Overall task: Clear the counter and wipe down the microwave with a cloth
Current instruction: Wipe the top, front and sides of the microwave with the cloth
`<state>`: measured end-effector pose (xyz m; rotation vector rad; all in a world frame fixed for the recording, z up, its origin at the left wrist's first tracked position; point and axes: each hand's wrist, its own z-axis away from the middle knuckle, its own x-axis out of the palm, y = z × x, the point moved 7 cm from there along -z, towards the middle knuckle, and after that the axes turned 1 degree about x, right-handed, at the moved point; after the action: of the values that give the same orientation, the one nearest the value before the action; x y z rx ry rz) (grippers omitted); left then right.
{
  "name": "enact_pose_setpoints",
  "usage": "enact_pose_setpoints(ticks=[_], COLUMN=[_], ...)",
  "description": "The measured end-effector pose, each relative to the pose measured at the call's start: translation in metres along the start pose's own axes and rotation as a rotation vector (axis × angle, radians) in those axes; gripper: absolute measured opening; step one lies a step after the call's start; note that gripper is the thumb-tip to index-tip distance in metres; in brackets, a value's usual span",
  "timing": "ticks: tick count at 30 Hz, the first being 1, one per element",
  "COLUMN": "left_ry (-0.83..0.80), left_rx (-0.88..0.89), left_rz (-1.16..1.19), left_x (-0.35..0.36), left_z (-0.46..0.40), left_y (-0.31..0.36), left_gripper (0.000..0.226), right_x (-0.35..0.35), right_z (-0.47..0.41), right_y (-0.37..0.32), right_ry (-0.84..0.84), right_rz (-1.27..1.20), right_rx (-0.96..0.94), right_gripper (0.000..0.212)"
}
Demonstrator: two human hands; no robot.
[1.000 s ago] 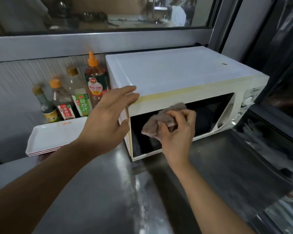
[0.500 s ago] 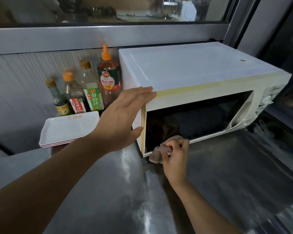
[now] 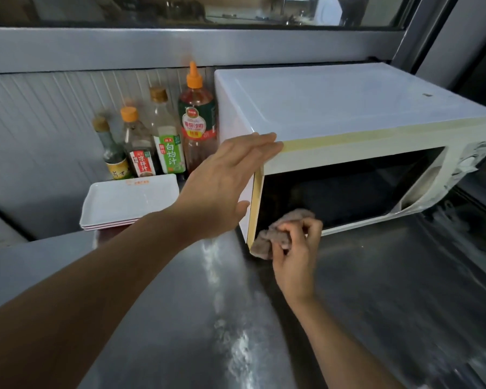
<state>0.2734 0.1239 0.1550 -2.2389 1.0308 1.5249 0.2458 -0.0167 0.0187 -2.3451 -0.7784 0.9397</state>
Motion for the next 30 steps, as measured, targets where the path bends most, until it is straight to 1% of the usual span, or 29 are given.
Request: enact_pose_setpoints(ticks=[2, 3, 5, 6, 9, 11, 15, 18, 20, 23, 26, 28, 30], left_ry=[0.000, 0.006, 0.005, 0.002, -0.002, -0.003, 0.036, 0.108, 0.159, 0.203, 0.235, 0.246, 0.255], left_rx=[-0.005, -0.005, -0.008, -0.013, -0.018, -0.011, 0.001, 0.012, 0.019, 0.021, 0.043, 0.040, 0.035], left_rz=[-0.008, -0.011, -0.013, -0.008, 0.018, 0.035, 0.051, 0.072, 0.081, 0.089, 0.079, 0.067, 0.059], left_x=[0.002, 0.002, 0.001, 0.000, -0.006, -0.010, -0.011, -0.007, -0.005, -0.003, -0.001, 0.000, 0.001], left_z=[0.000, 0.001, 0.000, 0.000, -0.001, -0.003, -0.004, -0.002, -0.002, -0.002, -0.002, -0.003, -0.004], left_y=[0.000, 0.000, 0.001, 0.002, 0.003, 0.003, 0.001, 0.002, 0.002, 0.003, 0.007, 0.008, 0.007], left_gripper=[0.100, 0.100, 0.100, 0.099, 0.095, 0.093, 0.093, 0.093, 0.090, 0.084, 0.079, 0.078, 0.077], right_x=[0.012, 0.014, 0.012, 0.007, -0.017, -0.031, -0.034, -0.023, -0.013, 0.005, 0.017, 0.016, 0.008], right_z=[0.019, 0.022, 0.017, 0.010, -0.024, -0.046, -0.057, -0.042, -0.026, 0.002, 0.017, 0.018, 0.014], right_y=[0.021, 0.027, 0.023, 0.013, -0.029, -0.053, -0.067, -0.056, -0.041, -0.013, 0.010, 0.022, 0.039], right_ry=[-0.127, -0.161, -0.164, -0.136, 0.038, 0.126, 0.159, 0.168, 0.129, 0.042, -0.003, -0.011, 0.023], right_rz=[0.062, 0.073, 0.069, 0.046, -0.072, -0.139, -0.191, -0.184, -0.194, -0.212, -0.227, -0.230, -0.208], right_rx=[0.130, 0.176, 0.196, 0.182, 0.106, 0.090, 0.080, 0.014, 0.006, 0.096, 0.184, 0.221, 0.285], right_gripper=[0.023, 0.022, 0.021, 0.022, 0.024, 0.024, 0.025, 0.021, 0.018, 0.020, 0.021, 0.023, 0.029])
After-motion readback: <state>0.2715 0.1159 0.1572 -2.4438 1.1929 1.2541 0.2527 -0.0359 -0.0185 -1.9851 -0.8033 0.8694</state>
